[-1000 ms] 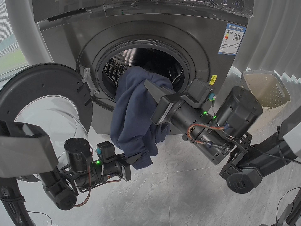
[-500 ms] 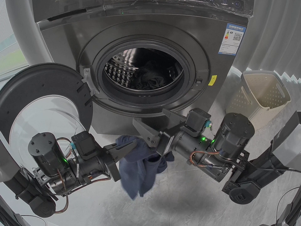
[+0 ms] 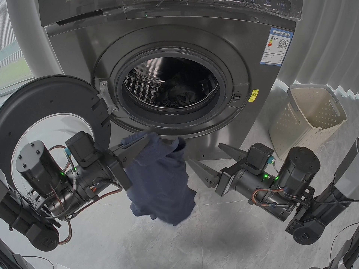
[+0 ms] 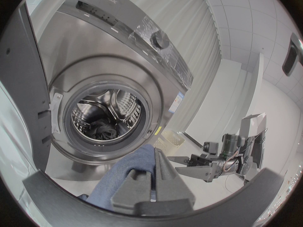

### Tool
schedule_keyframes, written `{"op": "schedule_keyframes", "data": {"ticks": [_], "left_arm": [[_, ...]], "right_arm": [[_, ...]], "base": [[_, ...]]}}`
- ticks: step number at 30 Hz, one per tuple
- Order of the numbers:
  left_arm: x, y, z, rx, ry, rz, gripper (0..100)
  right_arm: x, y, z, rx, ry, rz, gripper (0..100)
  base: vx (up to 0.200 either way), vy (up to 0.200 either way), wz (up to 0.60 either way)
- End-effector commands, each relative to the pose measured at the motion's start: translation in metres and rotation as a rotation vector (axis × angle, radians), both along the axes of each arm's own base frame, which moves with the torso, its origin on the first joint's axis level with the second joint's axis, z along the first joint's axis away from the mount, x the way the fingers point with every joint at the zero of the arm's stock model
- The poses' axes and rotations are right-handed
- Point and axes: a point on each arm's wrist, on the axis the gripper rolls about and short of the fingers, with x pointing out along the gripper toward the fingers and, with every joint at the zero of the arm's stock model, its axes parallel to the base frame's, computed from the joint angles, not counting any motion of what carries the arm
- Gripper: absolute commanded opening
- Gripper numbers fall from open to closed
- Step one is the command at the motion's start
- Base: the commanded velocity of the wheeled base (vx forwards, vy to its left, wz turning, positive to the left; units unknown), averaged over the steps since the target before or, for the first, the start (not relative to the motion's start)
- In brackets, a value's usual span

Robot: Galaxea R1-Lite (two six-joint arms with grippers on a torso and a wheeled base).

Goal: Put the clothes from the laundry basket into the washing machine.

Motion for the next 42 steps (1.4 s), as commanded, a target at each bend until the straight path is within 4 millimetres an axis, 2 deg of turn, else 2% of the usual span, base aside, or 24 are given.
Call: {"op": "schedule_keyframes", "data": {"ticks": [1, 4, 13, 19, 27, 31, 42], "left_arm": [[-0.004, 0.006, 0.015, -0.042, -0.046, 0.0, 0], [-0.007, 0.007, 0.019, -0.049, -0.06, -0.006, 0], [-0.019, 0.009, 0.028, -0.07, -0.091, -0.025, 0], [-0.019, 0.009, 0.027, -0.078, -0.078, -0.038, 0], [-0.02, 0.009, 0.025, -0.073, -0.07, -0.041, 0], [-0.021, 0.007, 0.026, -0.076, -0.073, -0.047, 0], [-0.019, 0.006, 0.034, -0.098, -0.099, -0.047, 0]], "right_arm": [[0.007, -0.013, 0.0, -0.008, 0.003, -0.047, 100], [0.011, -0.016, -0.003, -0.014, 0.01, -0.063, 100], [0.022, -0.006, -0.013, -0.023, 0.02, -0.068, 100], [0.029, -0.002, -0.019, -0.03, 0.028, -0.074, 100], [0.038, -0.001, -0.016, -0.019, 0.017, -0.093, 100], [0.046, 0.0, -0.024, -0.032, 0.029, -0.102, 100], [0.038, 0.022, -0.049, -0.076, 0.074, -0.042, 100]], "base": [[0.0, 0.0, 0.0], [0.0, 0.0, 0.0], [0.0, 0.0, 0.0], [0.0, 0.0, 0.0], [0.0, 0.0, 0.0], [0.0, 0.0, 0.0], [0.0, 0.0, 0.0]]}}
